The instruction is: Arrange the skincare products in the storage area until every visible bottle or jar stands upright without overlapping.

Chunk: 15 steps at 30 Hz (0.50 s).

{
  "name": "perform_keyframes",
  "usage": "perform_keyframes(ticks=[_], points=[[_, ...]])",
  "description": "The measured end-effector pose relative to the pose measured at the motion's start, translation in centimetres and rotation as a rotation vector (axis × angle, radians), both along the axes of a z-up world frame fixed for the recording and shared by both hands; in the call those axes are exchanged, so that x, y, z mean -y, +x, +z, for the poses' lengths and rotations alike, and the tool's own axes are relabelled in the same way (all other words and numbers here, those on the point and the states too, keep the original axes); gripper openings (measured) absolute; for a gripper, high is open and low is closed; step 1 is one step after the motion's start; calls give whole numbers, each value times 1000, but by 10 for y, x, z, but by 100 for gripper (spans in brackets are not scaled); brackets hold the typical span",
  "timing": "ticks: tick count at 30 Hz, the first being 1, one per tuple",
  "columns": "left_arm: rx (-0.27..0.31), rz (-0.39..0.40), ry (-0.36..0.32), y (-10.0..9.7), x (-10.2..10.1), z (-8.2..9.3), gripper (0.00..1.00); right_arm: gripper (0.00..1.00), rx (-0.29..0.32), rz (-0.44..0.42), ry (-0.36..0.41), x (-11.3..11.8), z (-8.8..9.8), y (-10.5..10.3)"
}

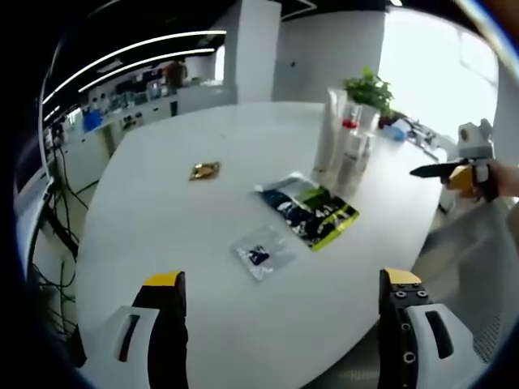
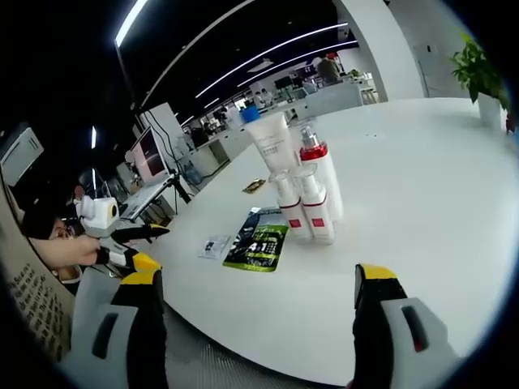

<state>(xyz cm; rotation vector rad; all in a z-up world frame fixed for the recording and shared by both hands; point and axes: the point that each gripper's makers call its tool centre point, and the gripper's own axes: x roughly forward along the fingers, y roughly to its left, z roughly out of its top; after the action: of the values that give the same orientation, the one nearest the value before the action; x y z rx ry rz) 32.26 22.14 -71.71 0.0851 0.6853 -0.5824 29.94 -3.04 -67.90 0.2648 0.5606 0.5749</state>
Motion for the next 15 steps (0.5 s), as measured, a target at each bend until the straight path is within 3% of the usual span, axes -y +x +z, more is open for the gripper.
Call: perform_keyframes(ticks=[7,15], points=[[-8,-3,4,3,0,1,97,98,0,-5,4,1,0,0],[3,-24,23,25,3,10,97,98,0,-13,7,2,1,1]])
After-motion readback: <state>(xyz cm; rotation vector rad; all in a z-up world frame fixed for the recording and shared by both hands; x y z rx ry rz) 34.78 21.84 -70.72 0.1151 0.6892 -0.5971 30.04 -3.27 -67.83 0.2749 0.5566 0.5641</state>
